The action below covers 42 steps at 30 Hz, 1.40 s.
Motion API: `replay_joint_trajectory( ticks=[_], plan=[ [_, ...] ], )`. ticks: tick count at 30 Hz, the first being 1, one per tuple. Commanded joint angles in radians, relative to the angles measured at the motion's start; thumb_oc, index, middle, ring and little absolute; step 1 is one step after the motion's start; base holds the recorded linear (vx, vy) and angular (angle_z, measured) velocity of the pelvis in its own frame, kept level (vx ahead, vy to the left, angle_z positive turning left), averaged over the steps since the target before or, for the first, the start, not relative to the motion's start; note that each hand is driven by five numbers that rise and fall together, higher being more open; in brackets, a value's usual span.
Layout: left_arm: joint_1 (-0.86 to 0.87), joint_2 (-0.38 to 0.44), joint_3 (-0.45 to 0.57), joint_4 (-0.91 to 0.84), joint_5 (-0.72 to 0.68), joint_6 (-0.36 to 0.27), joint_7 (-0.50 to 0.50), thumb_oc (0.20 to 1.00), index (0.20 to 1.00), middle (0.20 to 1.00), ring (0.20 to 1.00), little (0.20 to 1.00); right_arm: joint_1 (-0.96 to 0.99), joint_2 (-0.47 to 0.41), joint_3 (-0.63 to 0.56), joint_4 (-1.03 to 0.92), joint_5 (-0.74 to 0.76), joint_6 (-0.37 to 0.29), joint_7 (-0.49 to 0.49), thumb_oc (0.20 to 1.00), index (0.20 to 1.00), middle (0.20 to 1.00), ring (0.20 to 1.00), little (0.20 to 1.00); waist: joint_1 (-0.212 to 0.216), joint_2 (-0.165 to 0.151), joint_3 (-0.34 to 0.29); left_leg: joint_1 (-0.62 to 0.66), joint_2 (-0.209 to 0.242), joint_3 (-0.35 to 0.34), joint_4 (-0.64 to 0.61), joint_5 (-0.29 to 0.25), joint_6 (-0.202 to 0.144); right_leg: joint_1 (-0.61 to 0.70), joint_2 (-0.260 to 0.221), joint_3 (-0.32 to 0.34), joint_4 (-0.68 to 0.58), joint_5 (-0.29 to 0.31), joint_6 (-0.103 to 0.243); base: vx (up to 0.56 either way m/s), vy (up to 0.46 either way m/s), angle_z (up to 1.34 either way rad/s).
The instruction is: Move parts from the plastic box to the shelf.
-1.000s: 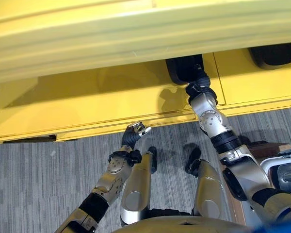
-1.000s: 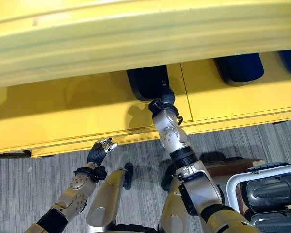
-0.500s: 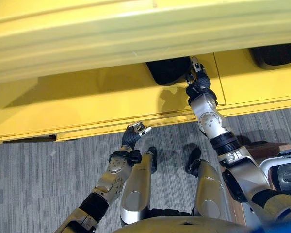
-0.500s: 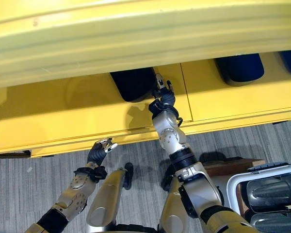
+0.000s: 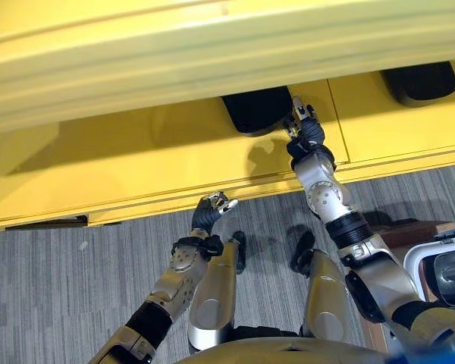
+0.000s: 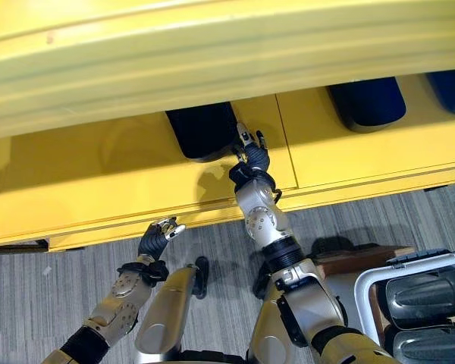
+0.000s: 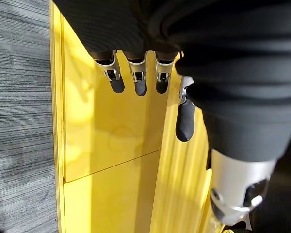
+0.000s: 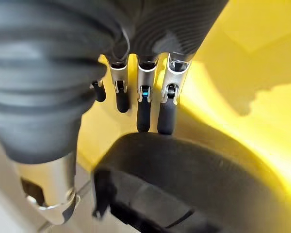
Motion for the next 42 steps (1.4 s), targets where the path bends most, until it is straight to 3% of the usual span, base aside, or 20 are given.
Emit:
replay_joint_trajectory(
  ticks=[1, 4, 8, 14, 22, 26, 32, 42],
  plan=[
    [-0.010, -0.006, -0.010, -0.115, 0.012, -0.048, -0.011, 1.000, 1.000, 1.000, 1.000, 1.000, 0.139, -0.013, 0.013, 0.087, -0.064, 0.076, -0.042, 1.000, 1.000, 1.000, 1.000, 1.000, 0.036, 0.045, 0.038, 0.089, 0.040, 0.138, -0.160, 0.056, 0.050, 0.037, 0.018, 0.002, 0.118, -0.076, 0.003, 0.00, 0.000, 0.00],
    [-0.006, -0.005, -0.006, -0.116, 0.016, -0.047, -0.013, 1.000, 1.000, 1.000, 1.000, 1.000, 0.150, -0.019, 0.019, 0.081, -0.068, 0.086, -0.038, 1.000, 1.000, 1.000, 1.000, 1.000, 0.034, 0.043, 0.038, 0.093, 0.042, 0.140, -0.160, 0.055, 0.050, 0.039, 0.017, 0.001, 0.121, -0.076, 0.002, 0.00, 0.000, 0.00],
    [0.005, -0.001, 0.007, -0.130, 0.016, -0.039, -0.023, 1.000, 1.000, 1.000, 1.000, 1.000, 0.161, -0.037, 0.015, 0.054, -0.171, 0.006, -0.014, 1.000, 1.000, 1.000, 1.000, 1.000, 0.032, 0.039, 0.038, 0.098, 0.045, 0.141, -0.164, 0.056, 0.049, 0.045, 0.019, 0.001, 0.118, -0.079, 0.003, 0.00, 0.000, 0.00],
    [0.020, 0.010, 0.021, -0.150, 0.020, -0.020, -0.038, 1.000, 1.000, 1.000, 1.000, 1.000, 0.157, -0.062, 0.011, 0.009, -0.272, 0.065, 0.003, 1.000, 1.000, 1.000, 1.000, 1.000, 0.032, 0.036, 0.038, 0.104, 0.048, 0.141, -0.170, 0.058, 0.045, 0.052, 0.022, 0.001, 0.110, -0.080, 0.005, 0.00, 0.000, 0.00],
    [0.028, 0.021, 0.027, -0.143, 0.015, -0.025, -0.060, 1.000, 1.000, 1.000, 1.000, 1.000, 0.134, -0.080, -0.003, 0.057, -0.237, 0.083, -0.008, 1.000, 1.000, 1.000, 1.000, 1.000, 0.041, 0.037, 0.038, 0.111, 0.050, 0.139, -0.166, 0.054, 0.043, 0.062, 0.017, -0.006, 0.119, -0.089, 0.001, 0.00, 0.000, 0.00],
    [0.026, 0.021, 0.029, -0.136, 0.017, -0.023, -0.066, 1.000, 1.000, 1.000, 1.000, 1.000, 0.130, -0.082, -0.004, 0.074, -0.252, 0.094, 0.044, 1.000, 1.000, 1.000, 1.000, 1.000, 0.042, 0.037, 0.038, 0.114, 0.052, 0.140, -0.165, 0.054, 0.041, 0.067, 0.016, -0.007, 0.119, -0.090, 0.001, 0.00, 0.000, 0.00],
    [0.030, 0.022, 0.036, -0.142, 0.017, -0.025, -0.072, 1.000, 1.000, 1.000, 1.000, 1.000, 0.125, -0.097, 0.014, 0.058, -0.441, 0.038, 0.005, 1.000, 1.000, 1.000, 1.000, 1.000, 0.042, 0.037, 0.038, 0.114, 0.055, 0.140, -0.161, 0.053, 0.040, 0.067, 0.011, -0.009, 0.122, -0.091, 0.001, 0.00, 0.000, 0.00],
    [0.028, 0.036, 0.029, -0.132, 0.006, -0.018, -0.107, 1.000, 1.000, 1.000, 1.000, 1.000, -0.026, -0.202, -0.007, 0.146, -0.791, 0.032, -0.043, 1.000, 1.000, 1.000, 1.000, 1.000, 0.075, 0.048, 0.038, 0.097, 0.054, 0.119, -0.141, 0.048, 0.036, 0.068, -0.011, -0.032, 0.150, -0.106, -0.002, 0.00, -0.002, 0.01]
  ],
)
